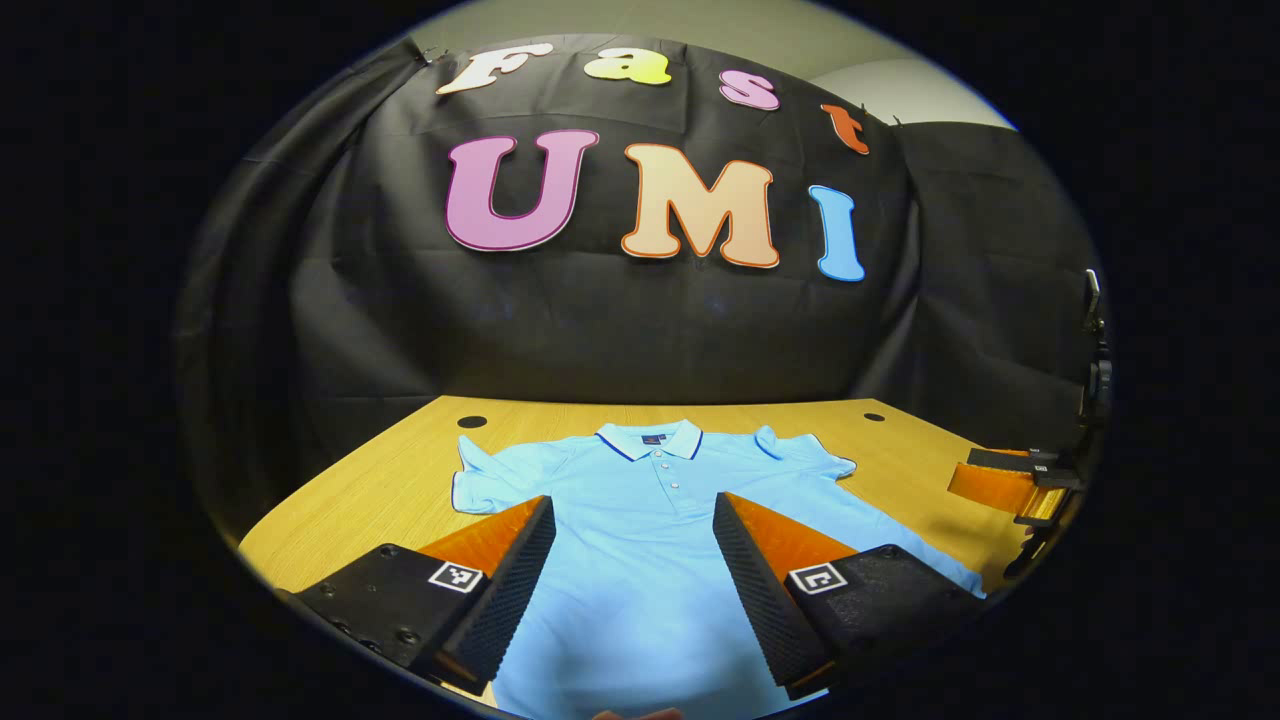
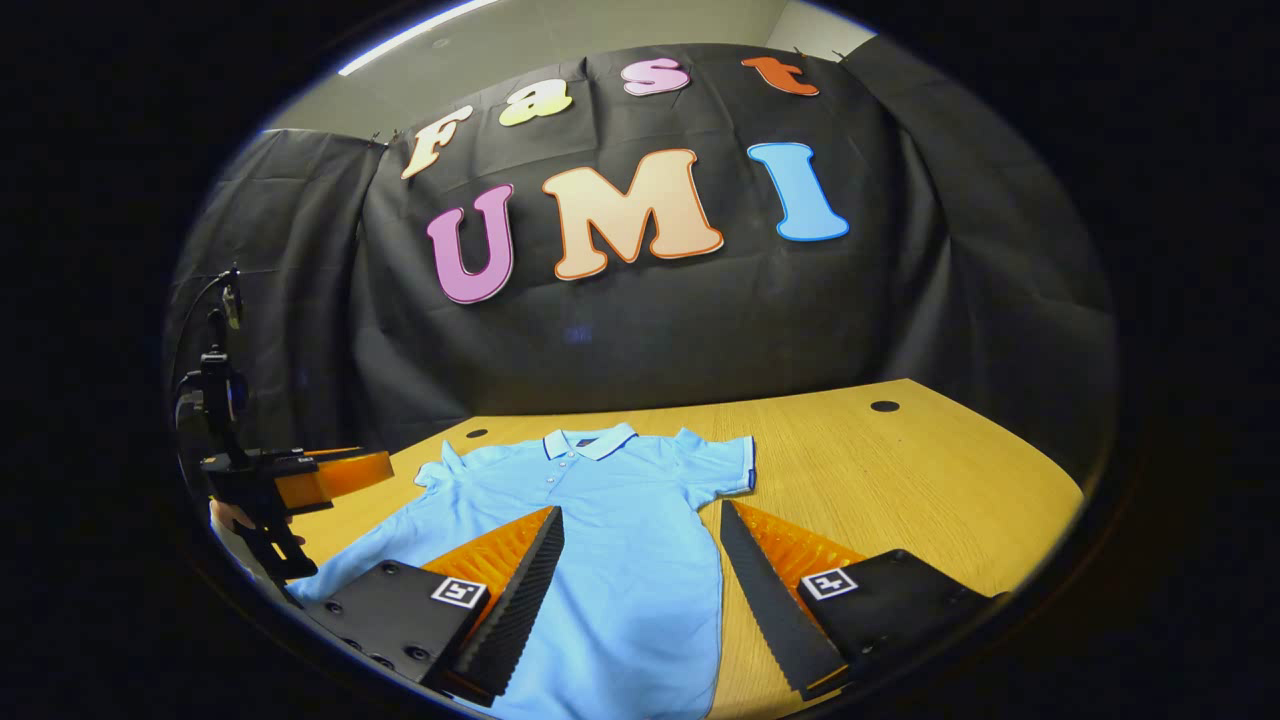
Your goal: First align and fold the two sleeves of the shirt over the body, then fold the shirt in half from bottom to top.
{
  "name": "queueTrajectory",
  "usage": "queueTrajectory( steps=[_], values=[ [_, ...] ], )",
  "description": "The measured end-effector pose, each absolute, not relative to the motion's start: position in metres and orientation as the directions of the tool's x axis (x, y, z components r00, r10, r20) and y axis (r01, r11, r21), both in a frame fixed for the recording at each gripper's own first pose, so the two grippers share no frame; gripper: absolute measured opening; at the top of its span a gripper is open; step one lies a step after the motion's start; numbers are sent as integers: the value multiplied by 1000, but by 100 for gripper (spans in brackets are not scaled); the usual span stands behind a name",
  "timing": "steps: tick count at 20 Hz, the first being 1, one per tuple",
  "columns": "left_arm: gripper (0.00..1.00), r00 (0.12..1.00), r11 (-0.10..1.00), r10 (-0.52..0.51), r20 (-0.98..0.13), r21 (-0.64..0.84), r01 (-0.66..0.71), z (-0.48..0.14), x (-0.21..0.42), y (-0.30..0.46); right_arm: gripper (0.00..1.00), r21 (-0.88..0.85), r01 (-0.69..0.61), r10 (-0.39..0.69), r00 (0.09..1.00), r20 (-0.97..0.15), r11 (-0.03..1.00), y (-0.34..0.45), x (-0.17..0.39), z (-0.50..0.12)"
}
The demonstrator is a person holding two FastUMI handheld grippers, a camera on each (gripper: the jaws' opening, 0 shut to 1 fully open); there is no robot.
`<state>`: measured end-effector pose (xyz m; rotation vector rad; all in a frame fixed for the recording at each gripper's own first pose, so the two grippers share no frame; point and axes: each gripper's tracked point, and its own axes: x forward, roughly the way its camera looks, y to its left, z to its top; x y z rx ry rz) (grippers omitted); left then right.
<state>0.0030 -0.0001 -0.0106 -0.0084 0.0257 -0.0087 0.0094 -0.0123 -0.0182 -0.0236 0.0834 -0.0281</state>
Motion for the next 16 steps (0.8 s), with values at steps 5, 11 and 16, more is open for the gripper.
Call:
queueTrajectory(
  steps=[5,11,16],
  values=[
    [95,999,1000,-6,-38,-11,5,-16,2,2,98,-39,34,-39,991,-129,999,-18,17,-25],
    [95,998,1000,9,-59,-15,-10,-24,-1,10,98,-34,6,-13,976,-216,999,-28,38,-26],
    [95,998,1000,24,-61,-5,-24,-26,-4,17,98,-3,13,-13,959,-282,1000,-49,68,-20]
  ],
)
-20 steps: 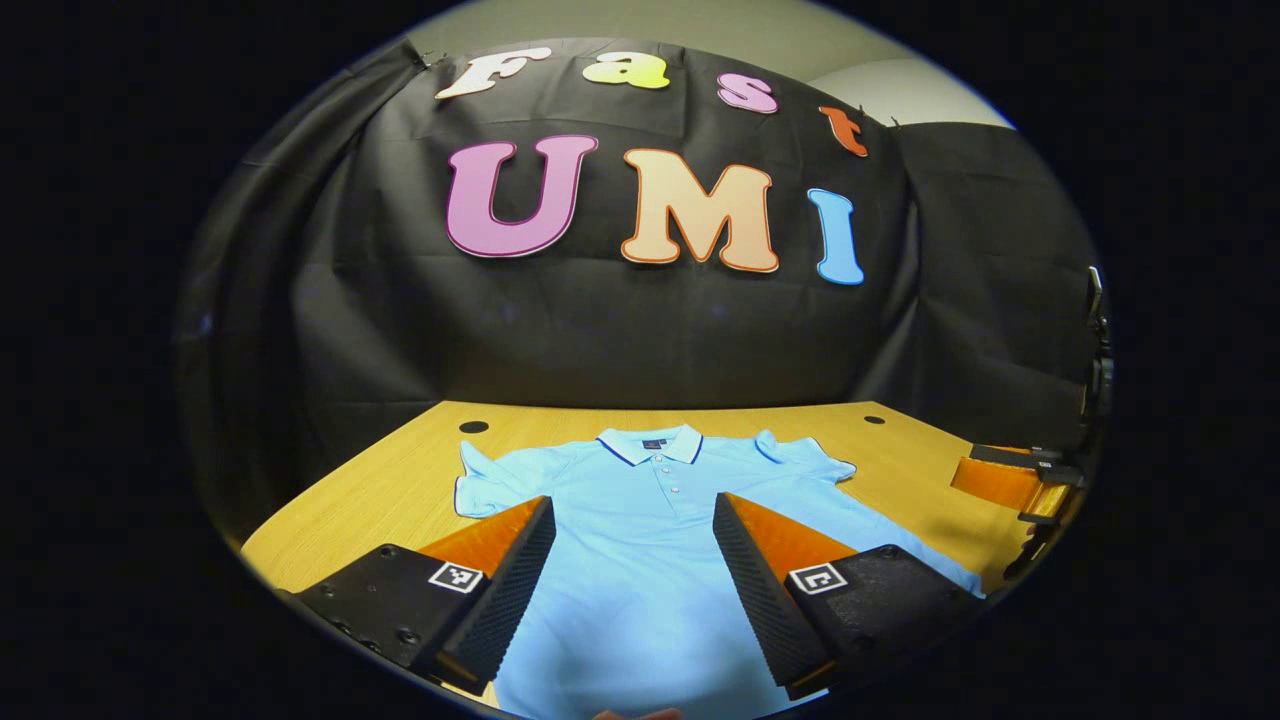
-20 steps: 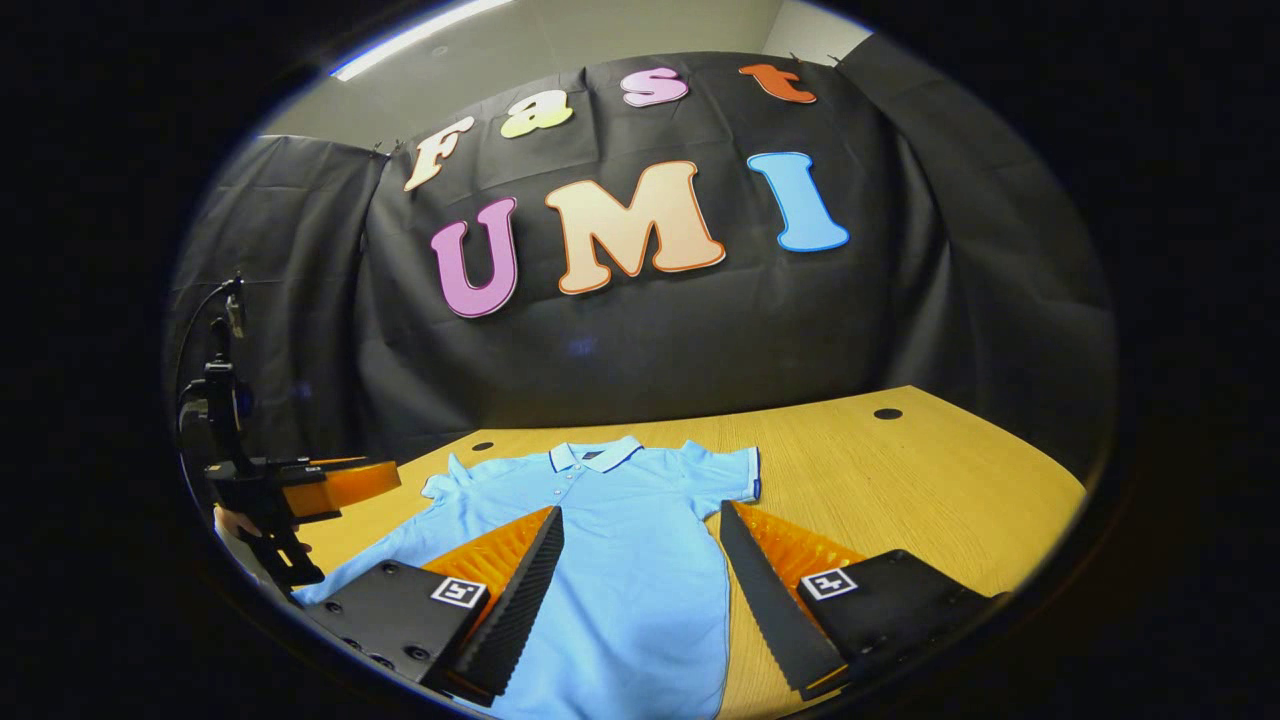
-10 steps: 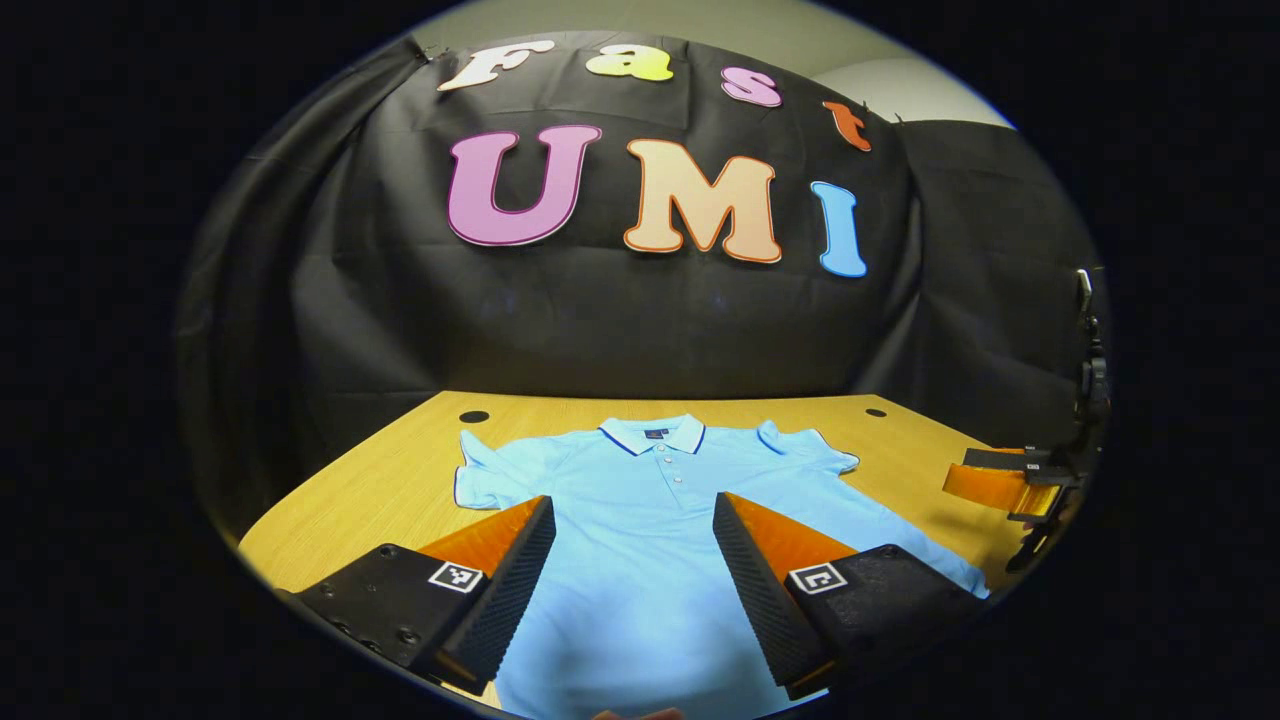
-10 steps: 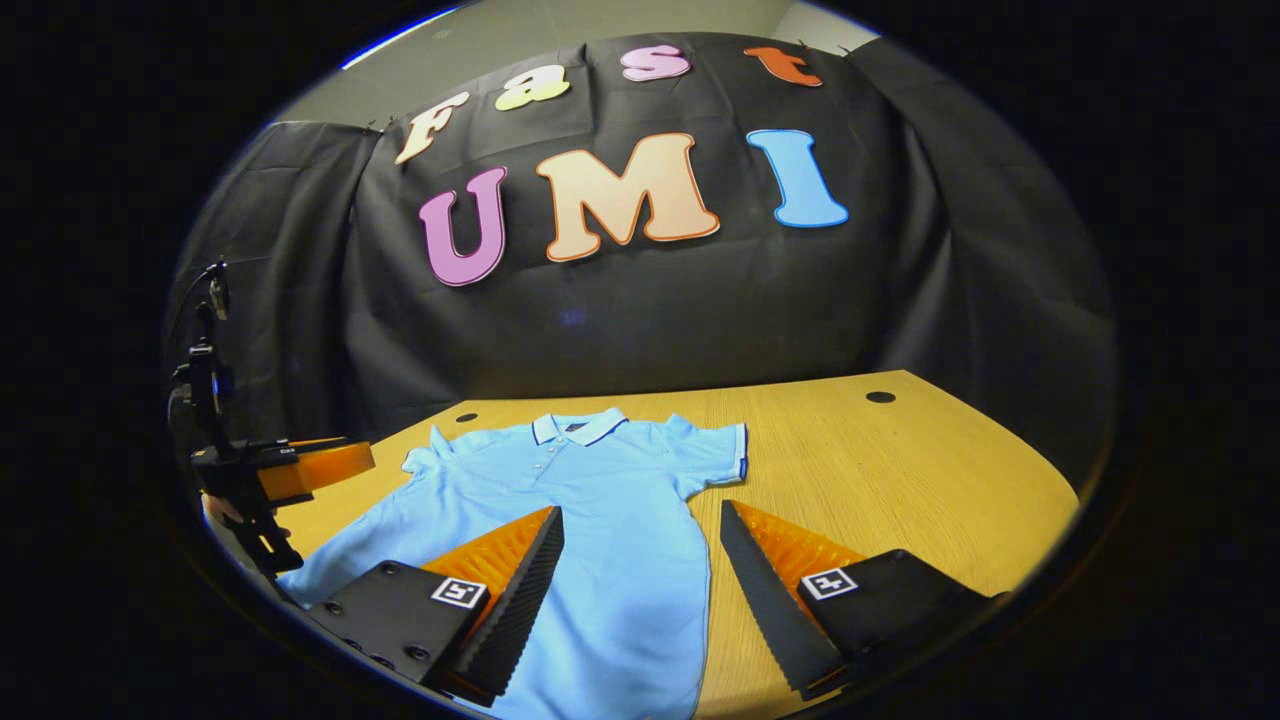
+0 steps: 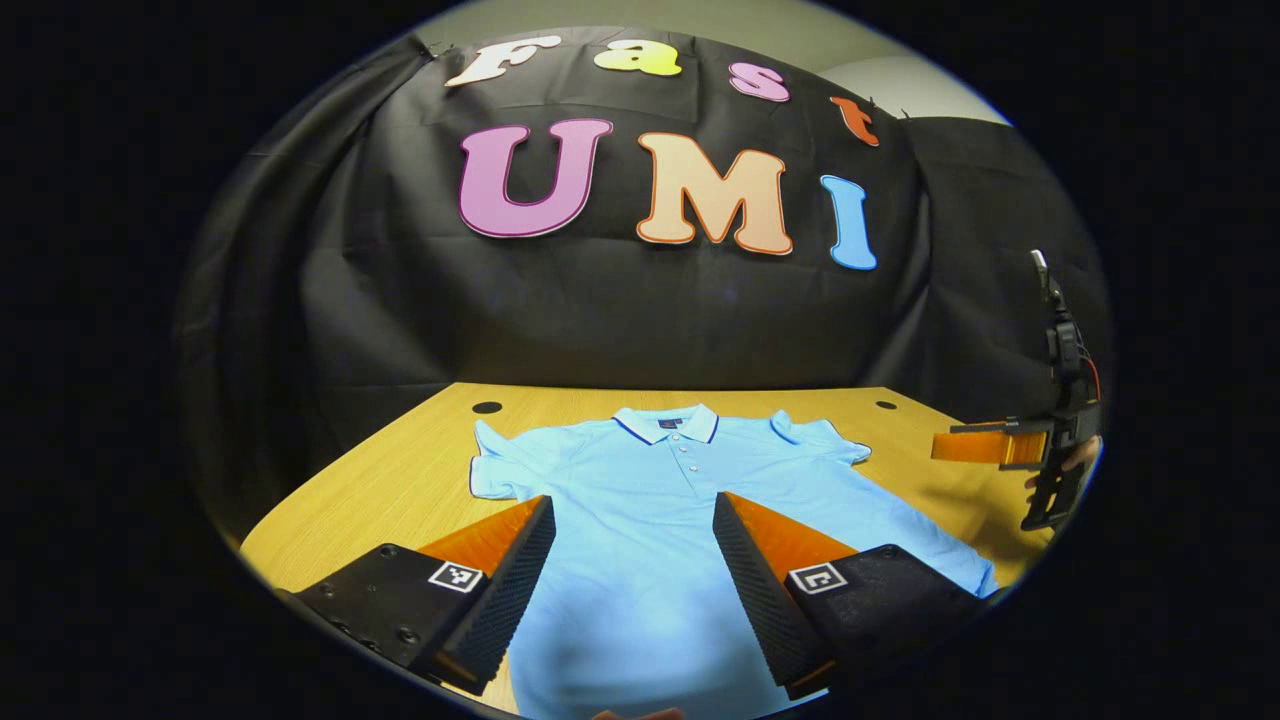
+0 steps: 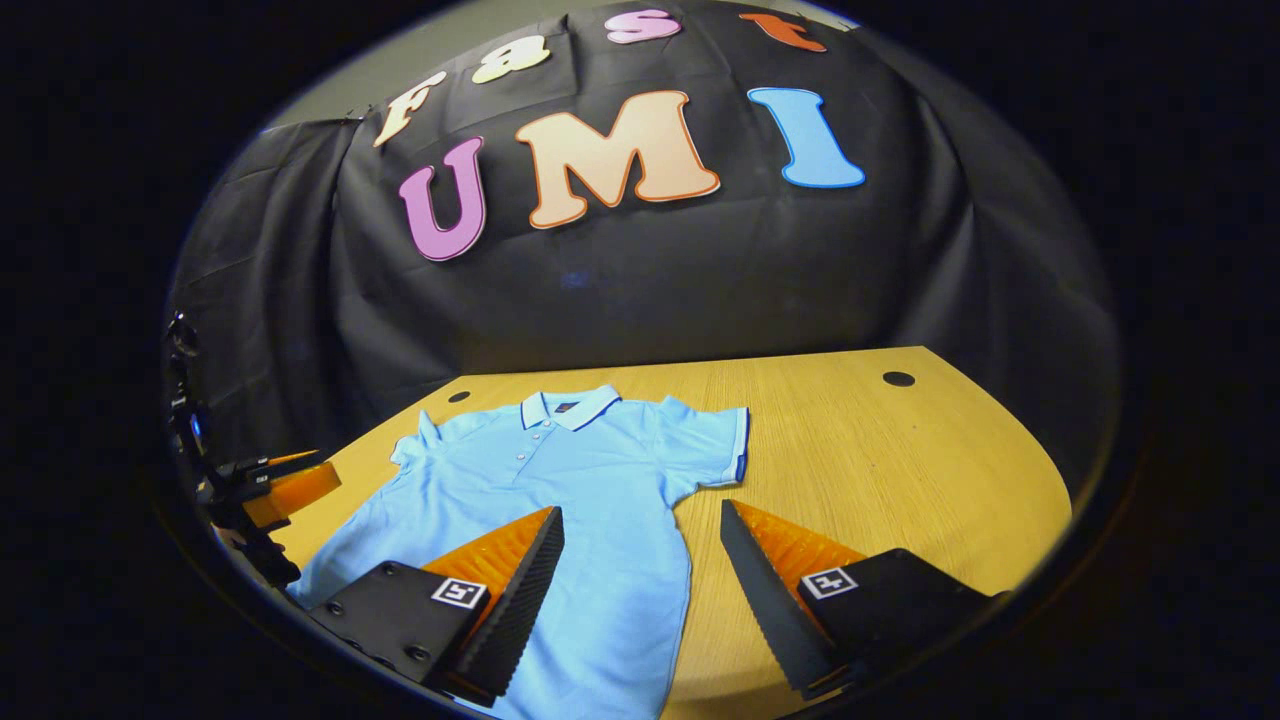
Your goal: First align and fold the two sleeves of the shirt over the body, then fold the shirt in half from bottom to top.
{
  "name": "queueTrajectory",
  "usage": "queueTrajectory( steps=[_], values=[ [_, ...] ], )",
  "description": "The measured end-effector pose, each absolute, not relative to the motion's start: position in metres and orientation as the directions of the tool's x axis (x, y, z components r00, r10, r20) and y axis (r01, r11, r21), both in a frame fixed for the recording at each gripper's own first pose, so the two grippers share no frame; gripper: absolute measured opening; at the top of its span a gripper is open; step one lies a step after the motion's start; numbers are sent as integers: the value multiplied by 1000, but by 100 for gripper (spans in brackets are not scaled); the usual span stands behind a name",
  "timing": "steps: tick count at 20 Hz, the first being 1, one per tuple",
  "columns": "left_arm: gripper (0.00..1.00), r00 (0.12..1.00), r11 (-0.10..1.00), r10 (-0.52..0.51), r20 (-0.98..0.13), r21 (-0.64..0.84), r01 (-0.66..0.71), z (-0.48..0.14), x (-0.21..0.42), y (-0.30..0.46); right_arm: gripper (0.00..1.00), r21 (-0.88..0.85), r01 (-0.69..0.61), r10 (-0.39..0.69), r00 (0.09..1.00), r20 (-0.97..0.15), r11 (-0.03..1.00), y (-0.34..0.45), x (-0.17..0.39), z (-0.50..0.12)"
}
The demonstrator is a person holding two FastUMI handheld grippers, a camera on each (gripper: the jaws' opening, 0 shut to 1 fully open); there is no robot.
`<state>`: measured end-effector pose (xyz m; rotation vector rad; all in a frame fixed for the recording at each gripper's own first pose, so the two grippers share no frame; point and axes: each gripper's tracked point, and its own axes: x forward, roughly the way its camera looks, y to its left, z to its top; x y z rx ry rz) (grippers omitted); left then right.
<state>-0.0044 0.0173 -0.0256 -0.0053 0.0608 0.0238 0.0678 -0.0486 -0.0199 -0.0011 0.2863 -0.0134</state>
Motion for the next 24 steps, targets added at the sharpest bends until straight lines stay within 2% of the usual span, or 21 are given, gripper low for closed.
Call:
queueTrajectory(
  steps=[1,2,6,7,9,11,12,16,17,18,19,21,22,24],
  values=[
    [95,998,1000,26,-62,-2,-27,-26,-3,19,95,3,16,-15,957,-290,1000,-54,74,-18],
    [95,998,1000,29,-62,0,-29,-26,-3,20,98,4,29,-26,953,-301,1000,-61,82,-16],
    [95,997,999,33,-68,6,-32,-26,-3,24,98,16,78,-67,930,-360,997,-85,118,-17],
    [95,997,999,32,-69,5,-32,-28,-4,24,94,18,85,-72,923,-378,996,-89,128,-19],
    [95,997,1000,31,-70,3,-31,-29,-4,26,98,18,109,-92,904,-417,994,-97,146,-28],
    [95,996,999,36,-81,7,-36,-33,-3,28,94,17,129,-107,883,-457,992,-103,166,-38],
    [95,996,999,41,-83,9,-40,-33,-2,31,98,15,138,-114,873,-475,990,-106,176,-42],
    [95,995,999,50,-86,17,-48,-35,-5,37,98,2,165,-138,828,-544,986,-113,210,-60],
    [95,995,999,52,-87,17,-51,-35,-4,38,94,-3,175,-147,819,-555,985,-115,216,-64],
    [95,995,999,53,-87,17,-52,-35,-5,39,98,3,184,-151,812,-564,983,-116,222,-69],
    [95,995,999,51,-86,14,-50,-36,-4,39,94,20,196,-150,809,-569,980,-116,228,-71],
    [95,994,999,49,-97,6,-49,-40,-4,40,98,56,213,-142,802,-580,975,-114,234,-77],
    [95,994,999,50,-102,2,-50,-42,-4,41,92,63,219,-141,796,-589,974,-114,235,-83],
    [95,993,999,52,-107,-2,-53,-44,-3,43,94,49,224,-151,789,-596,973,-117,236,-88]
  ],
)
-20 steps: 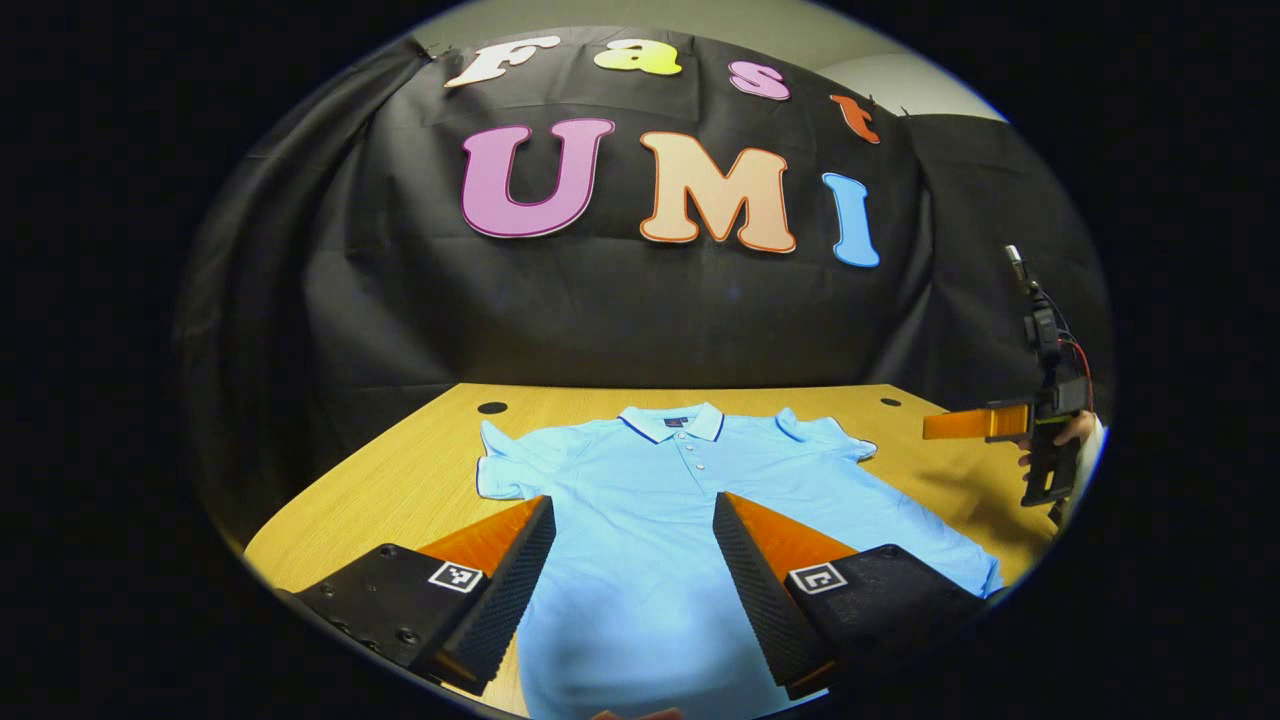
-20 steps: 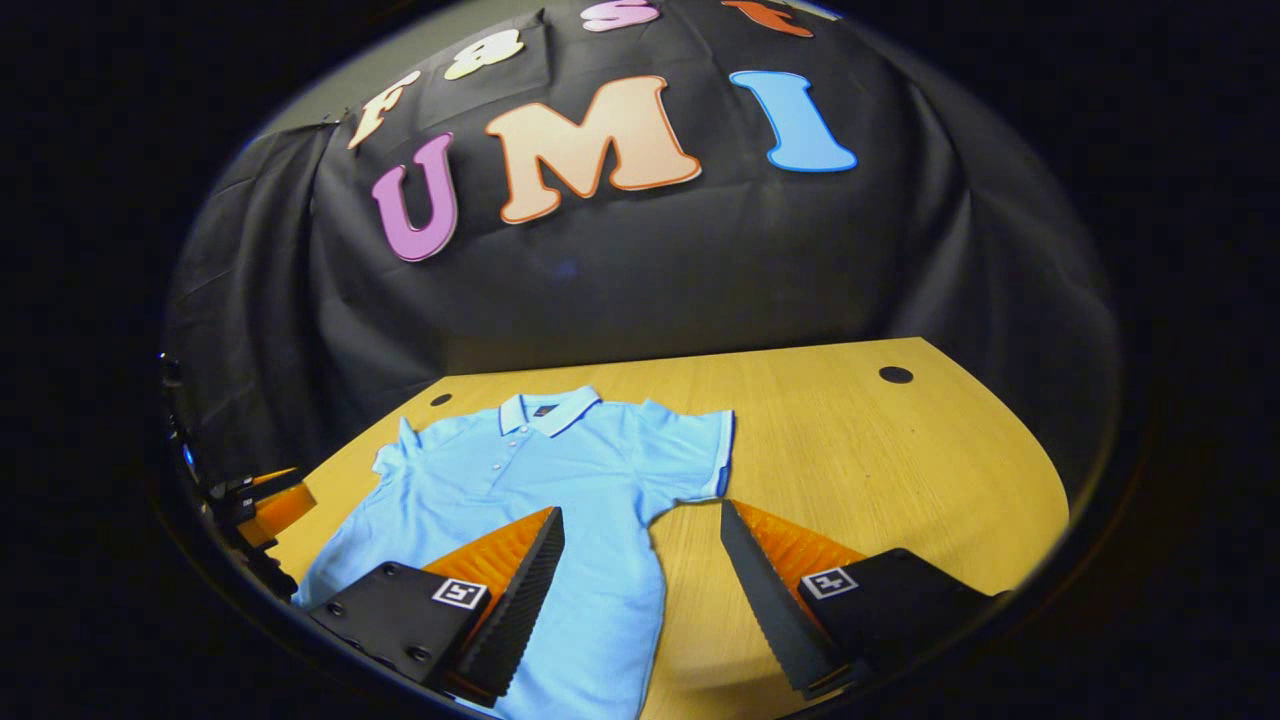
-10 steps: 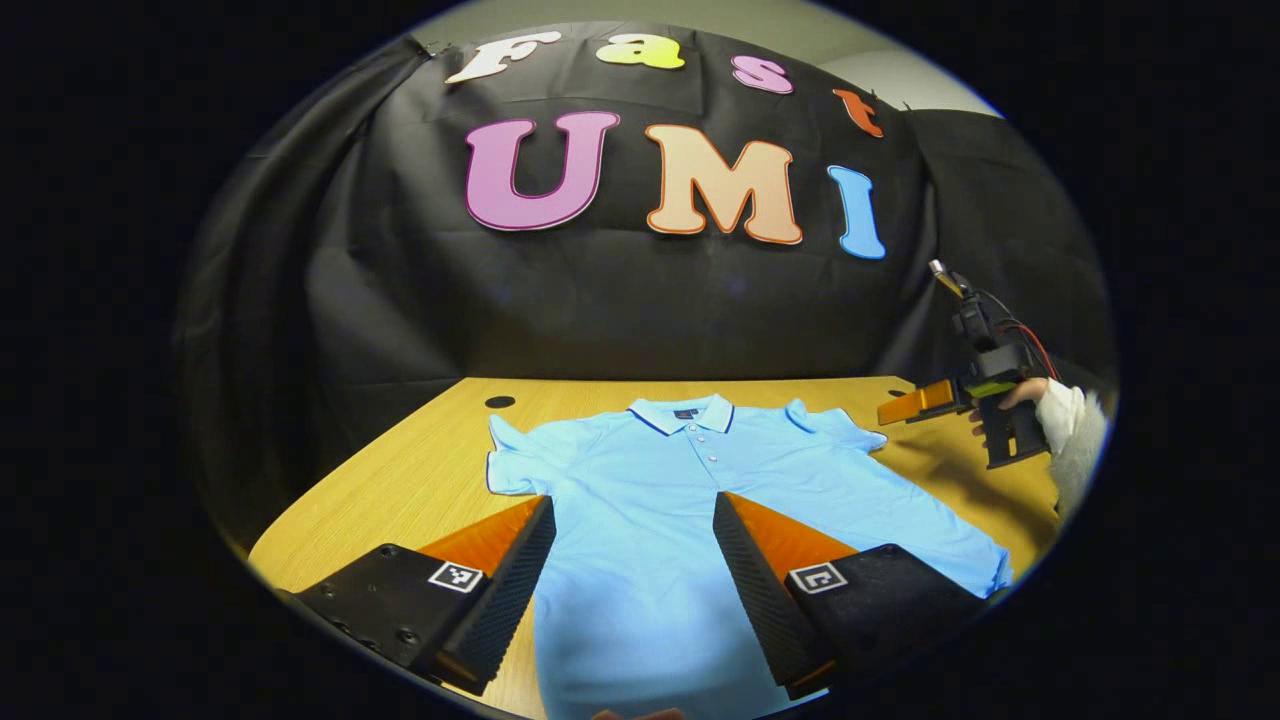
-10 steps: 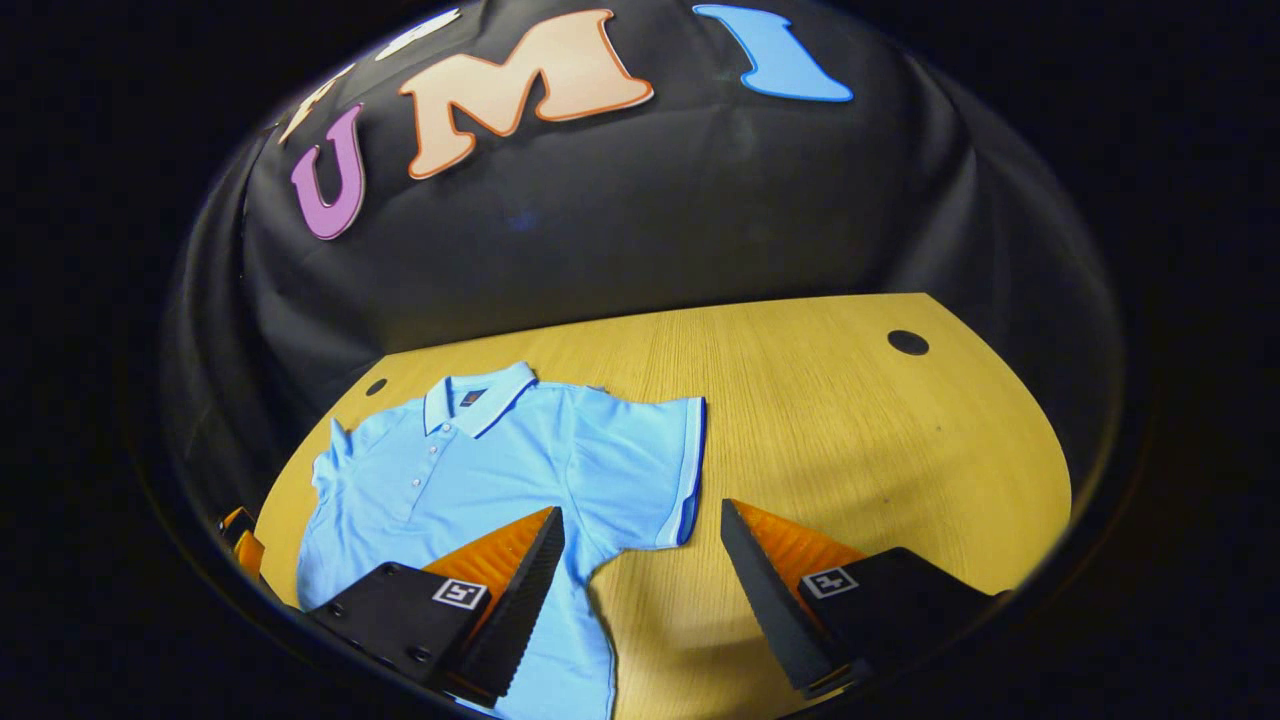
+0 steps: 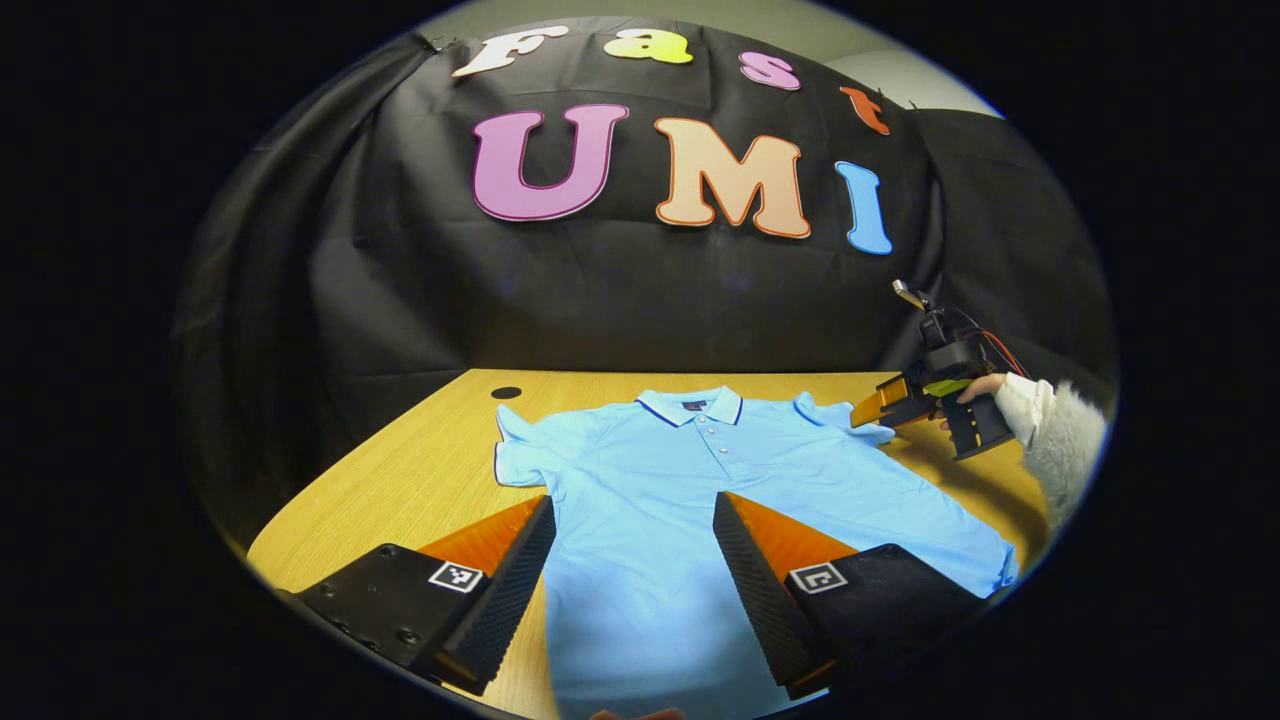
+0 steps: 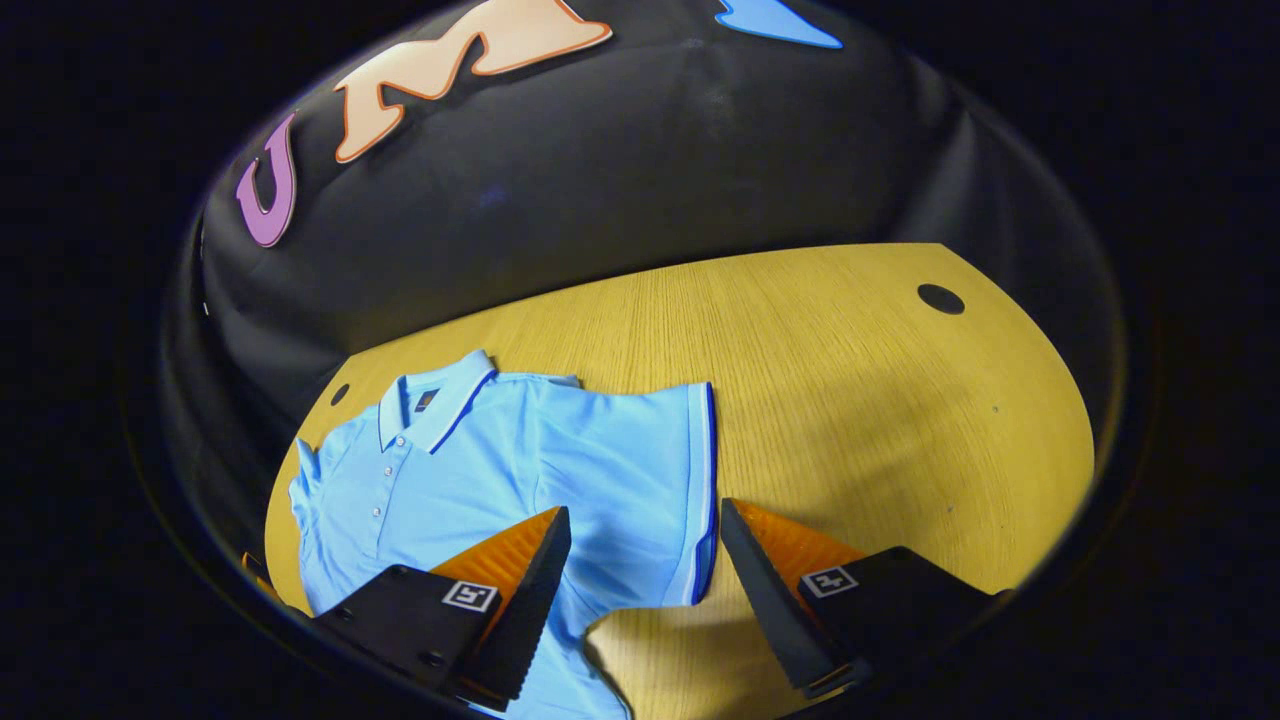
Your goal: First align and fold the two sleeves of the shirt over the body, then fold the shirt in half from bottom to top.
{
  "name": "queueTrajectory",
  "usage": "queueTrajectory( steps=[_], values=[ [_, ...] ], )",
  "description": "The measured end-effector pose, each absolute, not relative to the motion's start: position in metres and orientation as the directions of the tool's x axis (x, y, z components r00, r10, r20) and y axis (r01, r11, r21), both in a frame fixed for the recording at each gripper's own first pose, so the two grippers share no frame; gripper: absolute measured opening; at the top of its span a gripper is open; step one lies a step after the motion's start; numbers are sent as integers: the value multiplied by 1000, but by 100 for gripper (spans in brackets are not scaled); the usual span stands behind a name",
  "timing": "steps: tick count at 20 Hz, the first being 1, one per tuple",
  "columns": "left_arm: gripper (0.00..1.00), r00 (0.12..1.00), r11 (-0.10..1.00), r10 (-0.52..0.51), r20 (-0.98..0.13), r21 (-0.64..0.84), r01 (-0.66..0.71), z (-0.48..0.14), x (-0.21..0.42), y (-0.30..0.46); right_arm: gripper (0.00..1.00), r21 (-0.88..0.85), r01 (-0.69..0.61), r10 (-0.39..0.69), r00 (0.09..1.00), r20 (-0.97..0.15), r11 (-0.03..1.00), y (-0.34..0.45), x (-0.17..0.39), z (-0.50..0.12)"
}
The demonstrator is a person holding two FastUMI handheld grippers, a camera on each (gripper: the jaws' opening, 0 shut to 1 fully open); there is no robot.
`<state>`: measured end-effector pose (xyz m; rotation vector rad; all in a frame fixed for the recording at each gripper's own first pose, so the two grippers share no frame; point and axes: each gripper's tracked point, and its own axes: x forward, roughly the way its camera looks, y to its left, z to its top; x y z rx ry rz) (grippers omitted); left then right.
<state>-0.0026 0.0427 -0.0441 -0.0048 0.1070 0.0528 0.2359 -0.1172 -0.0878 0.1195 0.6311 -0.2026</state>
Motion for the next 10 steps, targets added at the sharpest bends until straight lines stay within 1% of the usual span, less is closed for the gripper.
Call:
queueTrajectory(
  steps=[1,2,4,5,6,7,8,9,10],
  values=[
    [95,993,999,53,-109,-3,-53,-45,-2,43,94,38,230,-163,790,-591,972,-120,238,-88],
    [95,993,999,53,-110,-5,-54,-45,-1,44,91,38,230,-164,789,-592,972,-121,237,-87],
    [95,992,999,50,-112,-9,-52,-46,-2,43,90,27,234,-174,790,-588,972,-125,238,-88],
    [95,992,999,49,-113,-11,-50,-46,-2,42,88,11,236,-185,790,-585,972,-128,239,-88],
    [95,992,999,49,-113,-11,-50,-46,-2,43,72,-4,235,-193,790,-582,972,-130,238,-89],
    [95,992,999,49,-113,-12,-51,-47,-2,43,75,-19,230,-198,791,-579,973,-132,238,-89],
    [95,992,999,50,-115,-12,-51,-47,-1,43,59,-42,226,-208,790,-577,973,-134,237,-90],
    [95,992,999,50,-115,-13,-52,-48,-1,44,63,-72,220,-221,790,-572,973,-138,237,-90],
    [95,992,999,50,-115,-15,-52,-48,-2,44,56,-105,213,-234,790,-566,971,-140,236,-91]
  ],
)
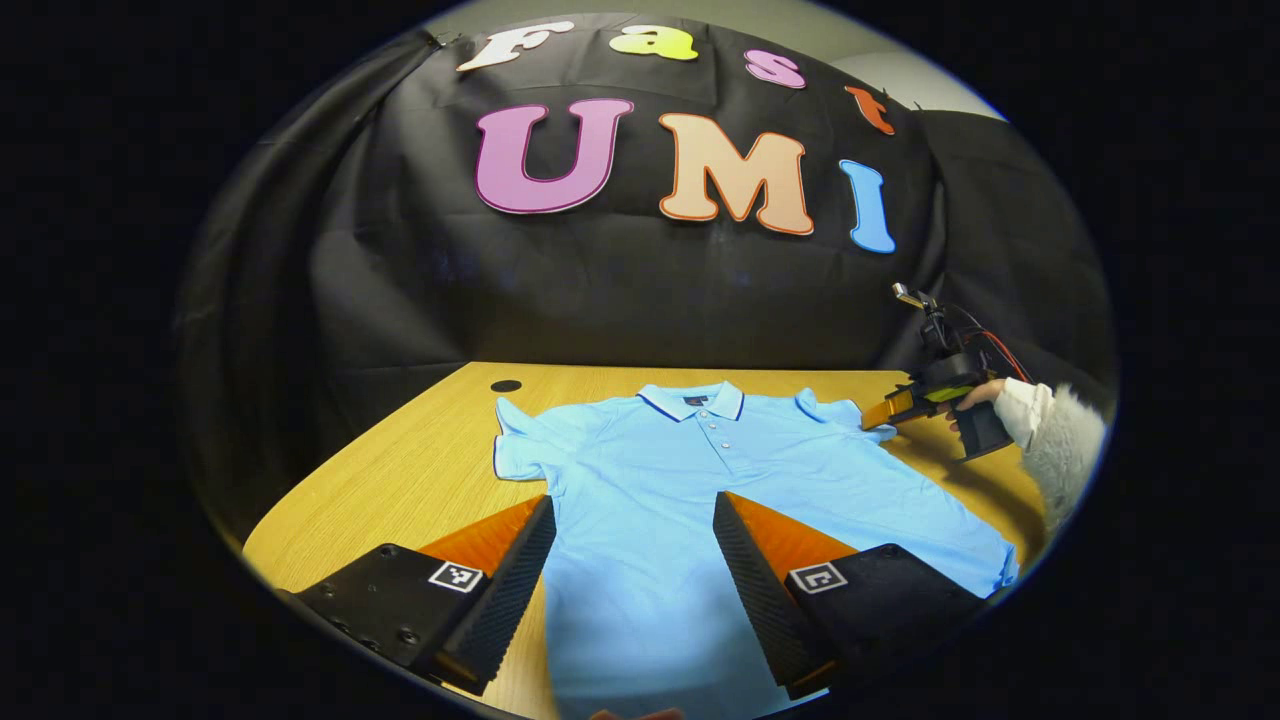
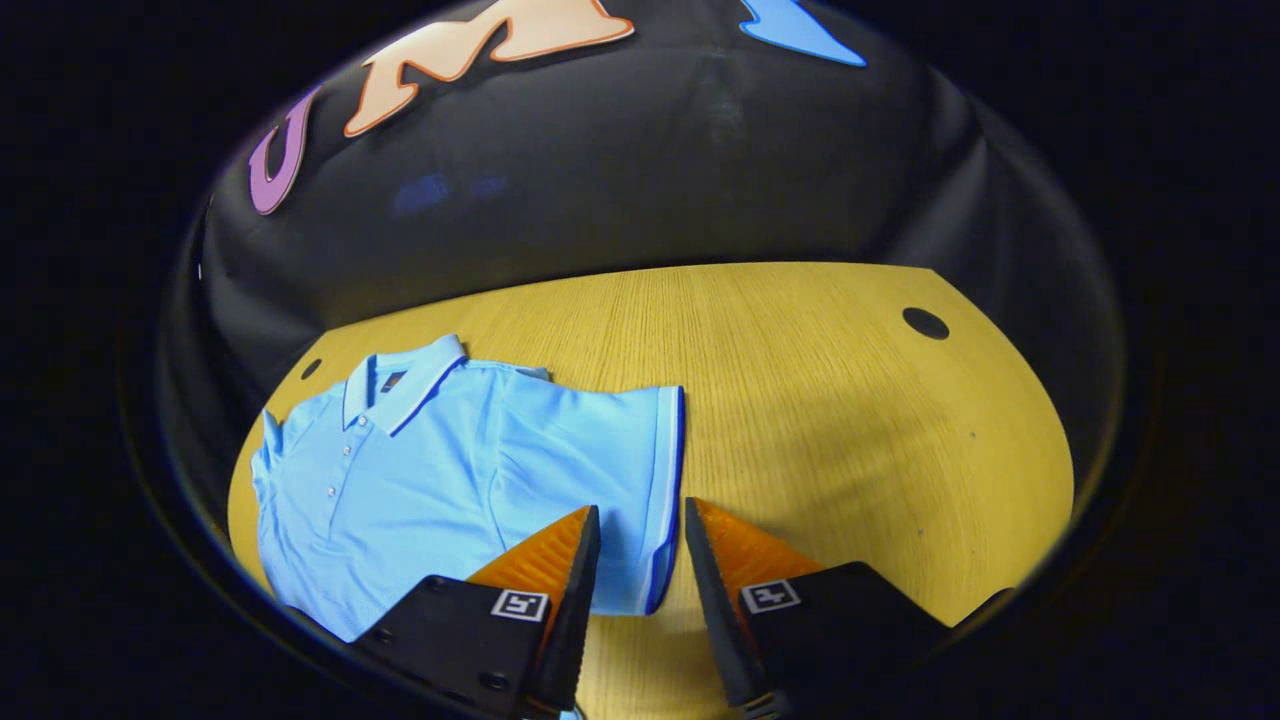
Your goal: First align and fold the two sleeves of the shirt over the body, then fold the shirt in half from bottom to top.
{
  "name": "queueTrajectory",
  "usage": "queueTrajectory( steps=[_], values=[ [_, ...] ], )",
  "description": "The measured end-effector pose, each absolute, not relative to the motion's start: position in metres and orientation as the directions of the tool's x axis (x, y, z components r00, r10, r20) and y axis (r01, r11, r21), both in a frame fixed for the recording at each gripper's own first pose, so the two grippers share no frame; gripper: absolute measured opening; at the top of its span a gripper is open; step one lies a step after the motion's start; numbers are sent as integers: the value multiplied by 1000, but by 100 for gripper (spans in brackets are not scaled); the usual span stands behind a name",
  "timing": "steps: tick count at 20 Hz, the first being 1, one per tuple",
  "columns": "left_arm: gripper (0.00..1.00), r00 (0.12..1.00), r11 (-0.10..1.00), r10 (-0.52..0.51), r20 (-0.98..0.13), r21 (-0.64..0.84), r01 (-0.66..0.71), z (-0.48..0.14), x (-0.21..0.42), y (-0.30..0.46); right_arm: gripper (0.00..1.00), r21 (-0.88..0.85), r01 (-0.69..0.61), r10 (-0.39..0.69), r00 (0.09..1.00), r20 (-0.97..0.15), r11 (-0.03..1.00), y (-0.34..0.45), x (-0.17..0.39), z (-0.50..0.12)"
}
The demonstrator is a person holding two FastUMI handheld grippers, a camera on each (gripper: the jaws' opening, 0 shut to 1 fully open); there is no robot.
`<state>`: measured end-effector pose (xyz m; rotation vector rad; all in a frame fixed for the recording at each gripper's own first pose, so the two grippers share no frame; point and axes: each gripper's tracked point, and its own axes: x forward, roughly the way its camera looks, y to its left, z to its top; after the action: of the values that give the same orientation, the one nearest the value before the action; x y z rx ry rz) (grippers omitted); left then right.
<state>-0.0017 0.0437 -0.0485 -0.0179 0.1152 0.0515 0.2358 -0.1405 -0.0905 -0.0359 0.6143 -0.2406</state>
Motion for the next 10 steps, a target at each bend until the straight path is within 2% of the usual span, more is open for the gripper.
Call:
queueTrajectory(
  steps=[3,4,5,6,7,8,10],
  values=[
    [95,992,998,49,-119,-21,-52,-50,-2,43,36,-115,177,-211,799,-563,977,-134,236,-90],
    [95,991,998,50,-120,-21,-53,-50,-3,43,23,-110,170,-202,801,-564,979,-132,237,-91],
    [95,992,998,52,-119,-19,-54,-50,-3,44,18,-109,172,-203,799,-567,979,-131,236,-91],
    [95,992,998,55,-118,-17,-57,-50,-4,46,8,-111,172,-204,800,-564,979,-131,237,-91],
    [95,992,998,59,-116,-14,-61,-49,-5,48,8,-104,175,-203,799,-566,979,-131,237,-90],
    [95,992,998,60,-112,-16,-62,-48,-5,49,2,-95,184,-205,796,-570,978,-131,236,-91],
    [95,992,998,63,-109,-21,-65,-45,-7,51,2,-86,198,-211,800,-562,977,-129,237,-87]
  ],
)
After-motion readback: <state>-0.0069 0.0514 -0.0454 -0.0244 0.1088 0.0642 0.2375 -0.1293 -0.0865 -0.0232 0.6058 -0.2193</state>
